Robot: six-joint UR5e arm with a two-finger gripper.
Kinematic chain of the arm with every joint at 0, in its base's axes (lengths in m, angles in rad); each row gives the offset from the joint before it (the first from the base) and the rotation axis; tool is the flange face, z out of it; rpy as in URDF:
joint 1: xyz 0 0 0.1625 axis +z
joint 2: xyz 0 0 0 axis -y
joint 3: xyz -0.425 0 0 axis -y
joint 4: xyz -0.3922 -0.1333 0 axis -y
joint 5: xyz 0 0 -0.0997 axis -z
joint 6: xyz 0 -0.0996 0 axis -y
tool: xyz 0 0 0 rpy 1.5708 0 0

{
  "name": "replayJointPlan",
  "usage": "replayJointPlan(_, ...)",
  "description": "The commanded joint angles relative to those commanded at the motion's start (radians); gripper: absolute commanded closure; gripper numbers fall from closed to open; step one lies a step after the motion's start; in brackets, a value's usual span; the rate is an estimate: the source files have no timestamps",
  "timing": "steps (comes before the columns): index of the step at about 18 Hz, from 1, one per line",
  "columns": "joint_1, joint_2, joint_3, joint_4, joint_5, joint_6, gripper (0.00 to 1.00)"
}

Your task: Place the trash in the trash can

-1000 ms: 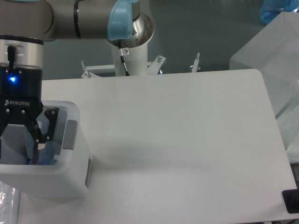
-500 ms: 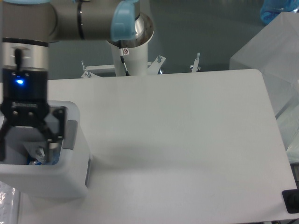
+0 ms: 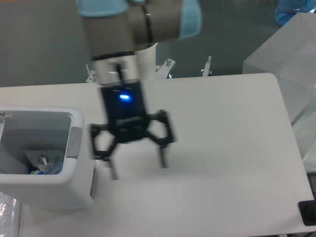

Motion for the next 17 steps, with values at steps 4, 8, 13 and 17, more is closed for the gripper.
replayJointPlan(4,0.049,0.034,0.009,-0.12,0.063,0.253,0.0)
replayJointPlan(8,0.141,0.116,0.006,-0.362,0.064,0.626,0.0)
replayJointPlan(13,0.226,0.192,-0.014,-0.508,0.046,0.893,0.0)
replayJointPlan(17,0.259,0.212,-0.026,-0.514,-0.006,0.895,0.0)
